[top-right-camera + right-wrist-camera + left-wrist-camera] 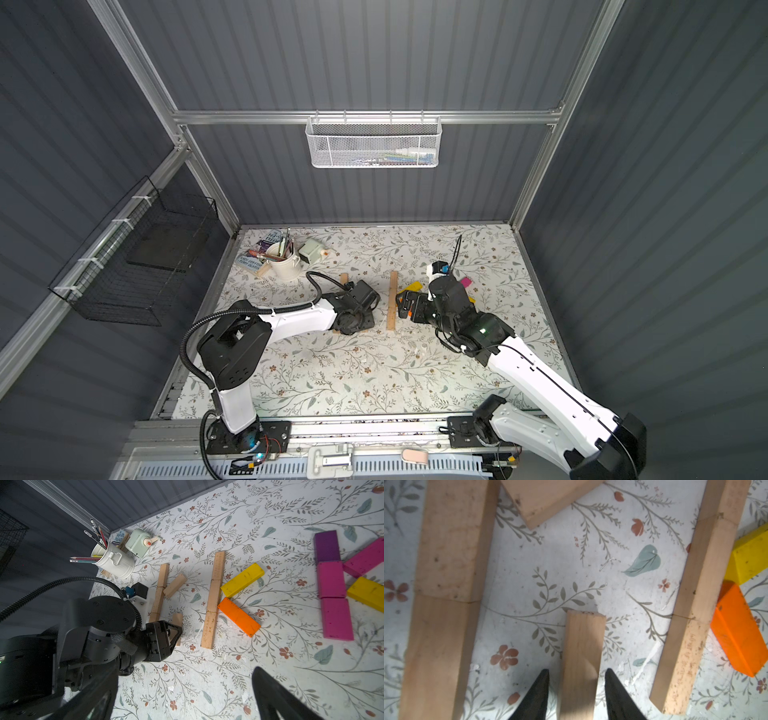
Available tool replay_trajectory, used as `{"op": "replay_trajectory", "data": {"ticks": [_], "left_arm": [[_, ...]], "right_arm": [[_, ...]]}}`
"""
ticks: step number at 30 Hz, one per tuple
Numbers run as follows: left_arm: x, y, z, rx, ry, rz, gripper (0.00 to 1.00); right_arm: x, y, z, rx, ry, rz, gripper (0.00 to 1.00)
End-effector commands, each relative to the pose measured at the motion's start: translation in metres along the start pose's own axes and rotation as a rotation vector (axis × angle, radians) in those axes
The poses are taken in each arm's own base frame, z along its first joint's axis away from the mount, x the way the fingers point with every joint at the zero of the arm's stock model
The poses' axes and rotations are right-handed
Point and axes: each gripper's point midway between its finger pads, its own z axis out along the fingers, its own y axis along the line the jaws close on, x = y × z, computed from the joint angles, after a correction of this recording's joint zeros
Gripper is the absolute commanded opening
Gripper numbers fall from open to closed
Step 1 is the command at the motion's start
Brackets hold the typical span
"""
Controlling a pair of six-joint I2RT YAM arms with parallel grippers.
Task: Assemble the letter k with building blocks
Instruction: Place the building block at the center of the board, then pick up the building block from the center of the board.
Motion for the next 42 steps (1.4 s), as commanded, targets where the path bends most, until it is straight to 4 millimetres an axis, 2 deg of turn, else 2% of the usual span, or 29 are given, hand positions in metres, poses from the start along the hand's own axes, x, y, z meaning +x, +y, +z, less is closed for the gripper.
{"op": "replay_trajectory", "data": {"ticks": [1,4,7,9,11,15,17,19,23,27,31,36,42], "left_arm": [[-0.019,-0.008,-0.029,0.038,-0.073,0.019,0.48],[-0.037,-0.005,-0.053,0.092,-0.133,0.026,0.53],[-0.058,0.012,-0.074,0.171,-0.152,0.001,0.54],[-0.076,0.032,-0.09,0.206,-0.173,-0.015,0.54],[-0.091,0.05,-0.108,0.221,-0.204,0.032,0.53],[-0.101,0.061,-0.16,0.362,-0.286,0.211,0.53],[-0.098,0.066,-0.182,0.473,-0.283,0.276,0.53],[-0.089,0.077,-0.2,0.51,-0.274,0.333,0.54],[-0.07,0.098,-0.219,0.432,-0.296,0.482,0.56],[-0.058,0.115,-0.24,0.342,-0.414,0.62,0.58],[-0.043,0.133,-0.237,0.256,-0.48,0.756,0.62],[-0.017,0.117,-0.237,0.383,-0.529,0.932,0.75],[-0.013,0.117,-0.235,0.395,-0.529,0.949,0.96]], "right_arm": [[0.002,-0.004,0.002,0.013,0.005,0.009,0.99],[0.002,-0.003,0.005,0.02,0.014,0.011,0.98],[0.003,0.003,0.01,0.02,0.064,0.01,0.95],[0.007,0.01,0.016,0.018,0.125,0.004,0.93],[0.015,0.013,0.03,0.053,0.19,-0.021,0.92],[0.028,0.018,0.051,0.122,0.266,-0.066,0.9],[0.036,0.022,0.062,0.13,0.307,-0.077,0.88],[0.046,0.032,0.075,0.11,0.36,-0.083,0.82],[0.072,0.041,0.105,0.13,0.464,-0.116,0.71],[0.092,0.044,0.13,0.154,0.512,-0.152,0.59],[0.104,0.045,0.154,0.18,0.54,-0.177,0.55],[0.108,0.044,0.177,0.207,0.528,-0.191,0.53],[0.117,0.041,0.201,0.23,0.542,-0.193,0.51]]}}
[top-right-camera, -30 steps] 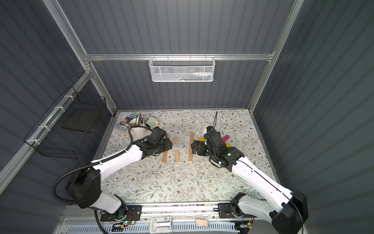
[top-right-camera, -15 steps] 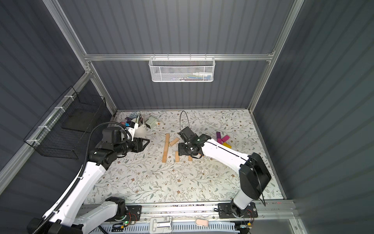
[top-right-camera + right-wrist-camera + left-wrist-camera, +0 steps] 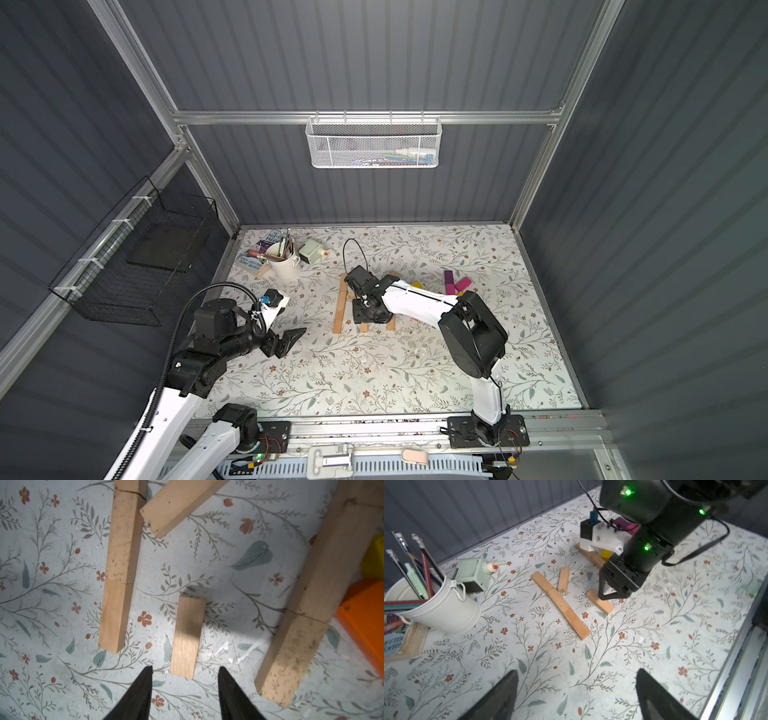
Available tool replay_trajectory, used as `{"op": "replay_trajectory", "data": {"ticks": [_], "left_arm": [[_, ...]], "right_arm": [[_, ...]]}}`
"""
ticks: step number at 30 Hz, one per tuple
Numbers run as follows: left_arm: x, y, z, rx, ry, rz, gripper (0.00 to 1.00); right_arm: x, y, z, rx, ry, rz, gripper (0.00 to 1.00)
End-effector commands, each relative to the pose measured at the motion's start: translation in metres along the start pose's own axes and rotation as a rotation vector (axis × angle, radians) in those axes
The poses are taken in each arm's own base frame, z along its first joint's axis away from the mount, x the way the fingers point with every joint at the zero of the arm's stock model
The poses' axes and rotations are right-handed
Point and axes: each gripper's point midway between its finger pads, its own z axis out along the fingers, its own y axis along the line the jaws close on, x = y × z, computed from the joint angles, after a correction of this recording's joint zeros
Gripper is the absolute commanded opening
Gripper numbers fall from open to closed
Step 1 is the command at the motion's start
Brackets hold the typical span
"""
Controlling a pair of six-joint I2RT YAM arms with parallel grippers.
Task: Assemble the letter k with building blocks
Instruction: Pick up the building block from the center of the board.
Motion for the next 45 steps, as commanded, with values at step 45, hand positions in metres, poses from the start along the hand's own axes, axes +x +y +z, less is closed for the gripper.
{"op": "replay_trajectory", "data": {"ticks": [45], "left_arm": [[0.008,0.008,0.006,-0.046,0.007,0.036,1.0]], "right_arm": [[-0.022,0.014,0.041,-0.079,0.081,-0.528,0.23]]}}
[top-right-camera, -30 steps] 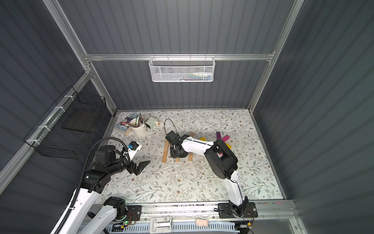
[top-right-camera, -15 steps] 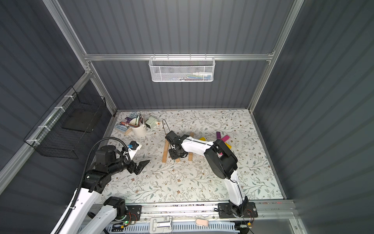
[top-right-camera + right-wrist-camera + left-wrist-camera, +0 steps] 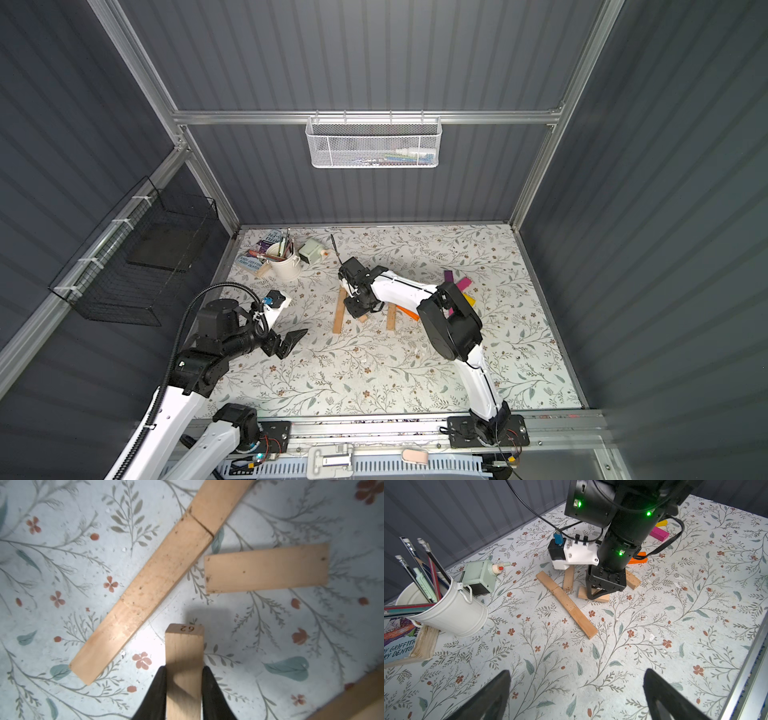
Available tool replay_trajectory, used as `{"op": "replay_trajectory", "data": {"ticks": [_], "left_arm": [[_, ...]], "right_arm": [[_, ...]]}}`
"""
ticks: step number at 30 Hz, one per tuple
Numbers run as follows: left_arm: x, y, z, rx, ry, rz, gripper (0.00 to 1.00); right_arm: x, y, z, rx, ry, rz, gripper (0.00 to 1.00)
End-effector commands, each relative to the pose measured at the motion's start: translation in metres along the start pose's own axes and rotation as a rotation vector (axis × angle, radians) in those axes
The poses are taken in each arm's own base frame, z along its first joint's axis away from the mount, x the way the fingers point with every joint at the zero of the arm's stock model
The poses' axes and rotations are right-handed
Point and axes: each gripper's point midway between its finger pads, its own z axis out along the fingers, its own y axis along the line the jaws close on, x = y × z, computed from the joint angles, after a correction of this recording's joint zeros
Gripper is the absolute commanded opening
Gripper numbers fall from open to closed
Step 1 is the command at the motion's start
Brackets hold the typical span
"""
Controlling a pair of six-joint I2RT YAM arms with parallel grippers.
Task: Assemble the letter k with building blocks
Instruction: Pick up the building block from the center of the board, then assemble the building block at the center of the board.
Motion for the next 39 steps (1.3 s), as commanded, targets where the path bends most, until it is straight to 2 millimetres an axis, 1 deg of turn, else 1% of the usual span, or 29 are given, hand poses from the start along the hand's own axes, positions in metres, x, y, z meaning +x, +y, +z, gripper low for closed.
{"op": "replay_trajectory", "data": {"ticks": [1,7,15,17,19,22,25,27,29,33,36,39], "left_arm": [[0.001,0.0,0.001,-0.005,-0.005,0.004,1.0],[0.002,-0.001,0.002,0.007,0.002,0.005,1.0],[0.002,-0.001,0.002,0.004,0.0,0.014,1.0],[0.002,-0.001,0.002,0.002,0.001,0.014,1.0],[0.003,0.0,0.002,0.001,0.001,0.015,1.0],[0.003,0.0,0.003,0.002,0.003,0.014,1.0],[0.003,0.0,0.003,0.001,0.008,0.013,1.0],[0.004,0.0,0.003,0.002,0.008,0.012,1.0],[0.003,0.0,0.003,0.004,0.007,0.013,1.0],[0.004,-0.001,0.004,0.011,0.009,0.013,1.0],[0.003,-0.002,0.005,0.019,0.009,0.016,1.0],[0.004,-0.001,0.007,0.024,0.014,0.013,1.0]], "right_arm": [[0.002,0.002,0.001,-0.026,0.023,-0.026,0.23],[-0.001,-0.001,0.006,-0.028,0.033,-0.045,0.23],[-0.008,-0.004,0.009,-0.025,0.026,-0.047,0.27],[-0.01,-0.004,0.008,-0.025,0.026,-0.048,0.3],[-0.011,-0.003,0.007,-0.03,0.025,-0.053,0.36],[-0.013,-0.003,0.004,-0.031,0.018,-0.057,0.38],[-0.014,-0.004,0.0,-0.026,0.015,-0.06,0.38],[-0.016,-0.003,-0.008,-0.026,0.005,-0.051,0.38],[-0.018,-0.001,-0.018,-0.029,-0.031,-0.038,0.4],[-0.015,-0.006,-0.032,0.006,-0.113,0.0,0.44],[-0.011,-0.008,-0.032,0.019,-0.151,0.02,0.45],[-0.009,-0.008,-0.027,0.026,-0.155,0.025,0.45]]}}
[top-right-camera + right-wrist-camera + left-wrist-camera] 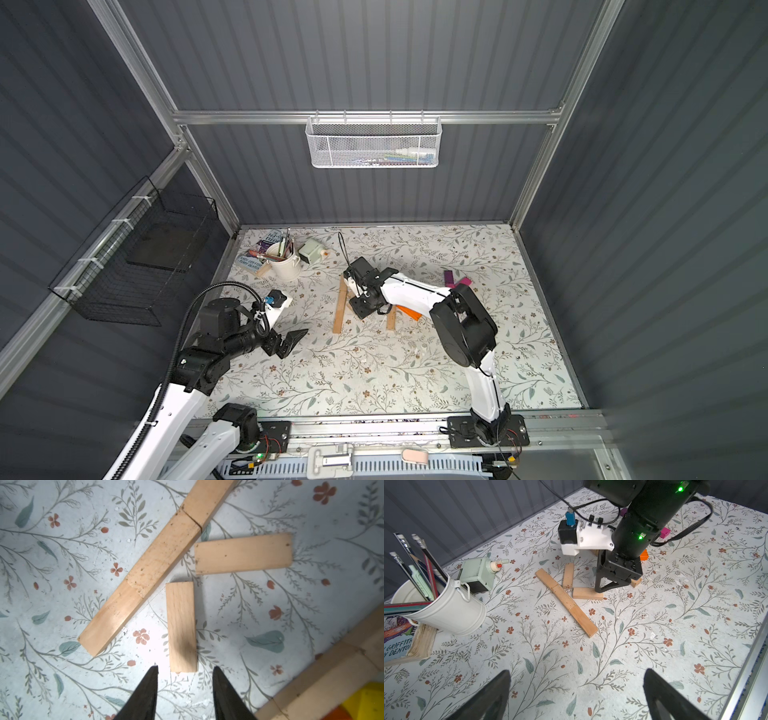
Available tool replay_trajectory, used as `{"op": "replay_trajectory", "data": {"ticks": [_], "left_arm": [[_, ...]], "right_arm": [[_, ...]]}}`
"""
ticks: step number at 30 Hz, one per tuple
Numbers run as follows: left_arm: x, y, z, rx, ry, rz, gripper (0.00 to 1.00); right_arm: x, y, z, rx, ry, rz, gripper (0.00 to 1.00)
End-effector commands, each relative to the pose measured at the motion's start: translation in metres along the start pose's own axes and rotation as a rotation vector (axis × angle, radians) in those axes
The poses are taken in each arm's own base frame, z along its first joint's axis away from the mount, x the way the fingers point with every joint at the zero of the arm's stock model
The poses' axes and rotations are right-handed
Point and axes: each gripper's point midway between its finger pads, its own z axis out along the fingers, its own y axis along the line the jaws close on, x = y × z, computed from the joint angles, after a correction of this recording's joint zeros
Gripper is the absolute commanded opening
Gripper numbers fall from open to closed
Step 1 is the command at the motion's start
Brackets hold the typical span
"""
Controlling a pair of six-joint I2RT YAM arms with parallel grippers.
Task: Assemble the letter k with building blocks
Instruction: Assemble the building block at the center of the board.
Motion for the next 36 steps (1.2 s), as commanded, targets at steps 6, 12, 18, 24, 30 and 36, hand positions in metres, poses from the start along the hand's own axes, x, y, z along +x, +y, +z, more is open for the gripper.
{"op": "replay_trajectory", "data": {"ticks": [6,12,18,24,30,36], "left_arm": [[0.001,-0.002,0.0,0.005,-0.007,0.025,1.0],[0.003,-0.003,0.0,0.007,-0.011,0.047,1.0],[0.003,-0.008,0.002,0.044,-0.005,0.051,1.0],[0.005,-0.006,0.002,0.031,-0.002,0.05,1.0],[0.005,-0.004,0.002,0.019,0.003,0.047,1.0],[0.005,-0.004,0.003,0.022,0.005,0.043,1.0]], "right_arm": [[-0.008,0.003,0.02,0.012,-0.035,0.0,0.44],[-0.008,0.003,0.03,0.012,-0.024,-0.016,0.42],[-0.006,0.003,0.036,0.005,-0.009,-0.019,0.4],[-0.008,0.003,0.035,0.007,-0.014,-0.027,0.37],[-0.008,0.004,0.035,0.002,-0.011,-0.036,0.34],[-0.009,0.004,0.037,0.001,-0.008,-0.038,0.33]]}}
